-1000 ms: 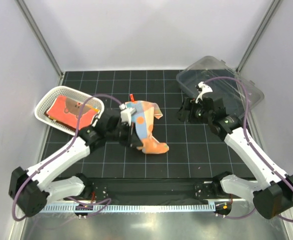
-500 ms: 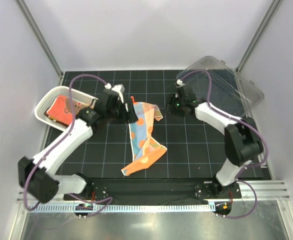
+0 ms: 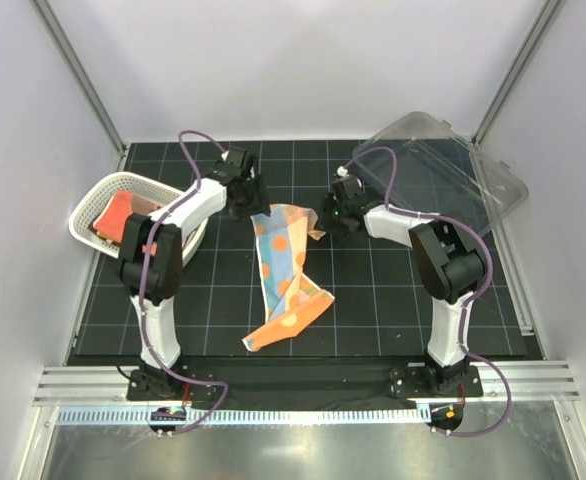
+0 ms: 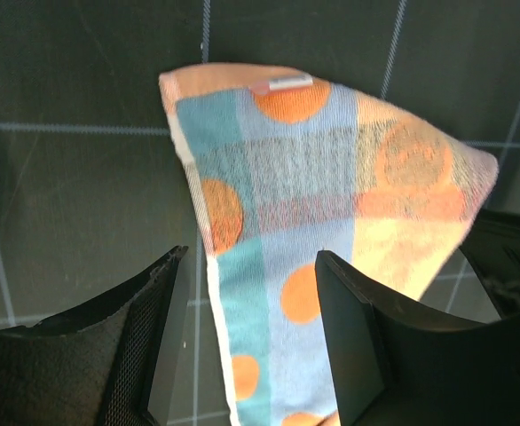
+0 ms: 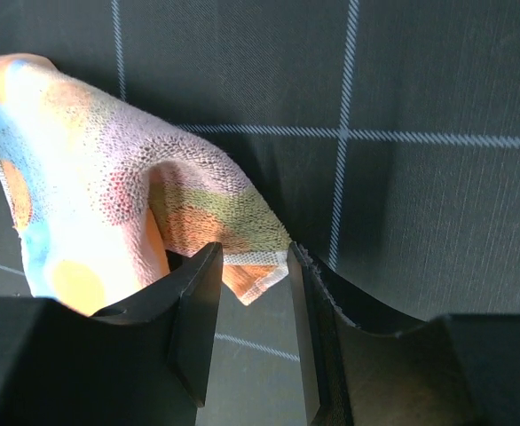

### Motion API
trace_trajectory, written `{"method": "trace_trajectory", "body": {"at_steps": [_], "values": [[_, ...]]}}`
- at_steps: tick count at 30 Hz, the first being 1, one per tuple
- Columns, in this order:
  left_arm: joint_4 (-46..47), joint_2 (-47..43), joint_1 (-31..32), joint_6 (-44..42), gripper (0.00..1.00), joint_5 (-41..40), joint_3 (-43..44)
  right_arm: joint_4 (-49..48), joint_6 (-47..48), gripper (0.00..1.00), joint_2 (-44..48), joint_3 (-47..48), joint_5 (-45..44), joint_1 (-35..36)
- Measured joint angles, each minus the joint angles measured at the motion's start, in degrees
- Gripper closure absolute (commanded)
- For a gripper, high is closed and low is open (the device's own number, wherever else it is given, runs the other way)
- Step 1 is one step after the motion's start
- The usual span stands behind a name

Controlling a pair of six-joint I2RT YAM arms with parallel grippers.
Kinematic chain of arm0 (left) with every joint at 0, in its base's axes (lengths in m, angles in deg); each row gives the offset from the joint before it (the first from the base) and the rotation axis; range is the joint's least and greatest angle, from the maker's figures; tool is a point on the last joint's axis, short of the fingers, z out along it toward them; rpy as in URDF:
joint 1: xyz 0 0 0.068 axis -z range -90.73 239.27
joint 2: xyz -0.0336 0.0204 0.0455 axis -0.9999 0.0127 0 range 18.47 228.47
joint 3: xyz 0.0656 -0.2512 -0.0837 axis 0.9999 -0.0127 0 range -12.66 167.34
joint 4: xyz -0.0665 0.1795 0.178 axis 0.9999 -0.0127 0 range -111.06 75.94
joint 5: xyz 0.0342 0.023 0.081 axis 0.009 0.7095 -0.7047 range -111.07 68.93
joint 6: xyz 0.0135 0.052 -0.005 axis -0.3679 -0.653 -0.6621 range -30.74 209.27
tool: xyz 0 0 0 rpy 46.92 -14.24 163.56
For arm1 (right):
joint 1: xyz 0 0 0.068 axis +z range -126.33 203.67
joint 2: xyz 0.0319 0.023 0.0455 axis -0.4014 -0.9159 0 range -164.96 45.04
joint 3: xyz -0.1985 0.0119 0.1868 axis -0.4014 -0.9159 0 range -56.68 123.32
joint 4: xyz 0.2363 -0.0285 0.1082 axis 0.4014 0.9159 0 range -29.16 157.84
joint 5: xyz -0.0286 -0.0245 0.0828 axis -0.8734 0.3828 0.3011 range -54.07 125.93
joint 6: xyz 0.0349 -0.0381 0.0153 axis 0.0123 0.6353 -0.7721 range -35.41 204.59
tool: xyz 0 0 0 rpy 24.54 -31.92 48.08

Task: Fold and stack the towels
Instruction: Flatten out the crumpled towel

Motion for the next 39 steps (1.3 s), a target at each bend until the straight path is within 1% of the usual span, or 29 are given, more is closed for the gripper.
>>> {"method": "trace_trajectory", "body": {"at_steps": [6,10,14,16,19,20,22,23,26,27,28,29,30,31,32,34,36,39], "values": [[0.1,6.9,-0.7,-0.2,0.35,-1.0,4.2,-2.6,2.4,0.55,-0.2,-0.2,-2.1,0.7],[0.2,11.1,-1.1,-0.7,0.35,-2.2,7.3,-3.7,4.4,0.46,-0.1,-0.3,-3.3,1.0],[0.2,13.1,-1.8,-1.5,0.35,-2.9,8.8,-4.2,6.9,0.45,-0.1,-0.3,-4.4,1.1],[0.3,14.2,-2.3,-1.6,0.37,-3.0,9.9,-4.2,8.0,0.46,-0.2,-0.1,-4.3,1.1],[0.3,15.2,-2.8,-1.9,0.43,-2.8,11.4,-5.0,9.4,0.47,-0.9,0.5,-3.1,1.0],[0.3,15.5,-2.9,-1.9,0.47,-2.8,11.7,-5.3,9.7,0.49,-1.4,0.8,-2.7,0.9],[0.5,15.7,-3.0,-2.2,0.51,-2.6,11.9,-6.0,10.2,0.51,-2.3,1.0,-2.0,0.9],[0.5,15.8,-3.1,-2.4,0.55,-2.6,12.0,-6.5,10.5,0.51,-2.4,1.1,-1.7,0.9],[0.7,16.1,-3.1,-3.0,0.71,-1.1,12.4,-6.8,11.1,0.57,-2.5,1.1,-1.2,0.9],[0.8,16.4,-3.1,-3.0,0.87,-0.3,12.5,-6.8,11.3,0.71,-2.5,1.1,-1.1,0.9],[0.9,16.5,-3.1,-3.0,0.97,0.1,12.6,-6.8,11.5,0.76,-2.5,1.1,-1.0,0.9],[0.9,16.6,-3.1,-3.0,1.00,1.3,12.8,-6.7,11.9,0.83,-2.5,1.1,-0.9,0.9],[0.9,16.8,-3.2,-3.1,1.00,2.3,13.0,-6.7,12.4,0.91,-2.5,1.1,-0.8,0.8],[1.0,16.9,-3.2,-3.2,1.00,3.6,13.2,-6.3,12.8,0.96,-2.5,1.2,-0.7,0.8],[1.0,17.0,-3.2,-3.2,1.00,4.9,13.2,-4.3,13.7,0.98,-2.5,2.2,-1.0,0.8],[1.0,17.0,-3.2,-3.2,1.00,7.2,13.2,0.1,15.7,0.99,-2.2,4.9,-2.3,0.8],[0.9,16.4,-3.2,-3.2,1.00,8.9,13.0,3.5,17.7,0.98,-0.6,6.8,-3.3,0.8],[0.4,12.9,-3.1,-3.2,1.00,9.8,10.8,9.4,21.9,0.98,6.5,7.3,-4.5,0.7]]}}
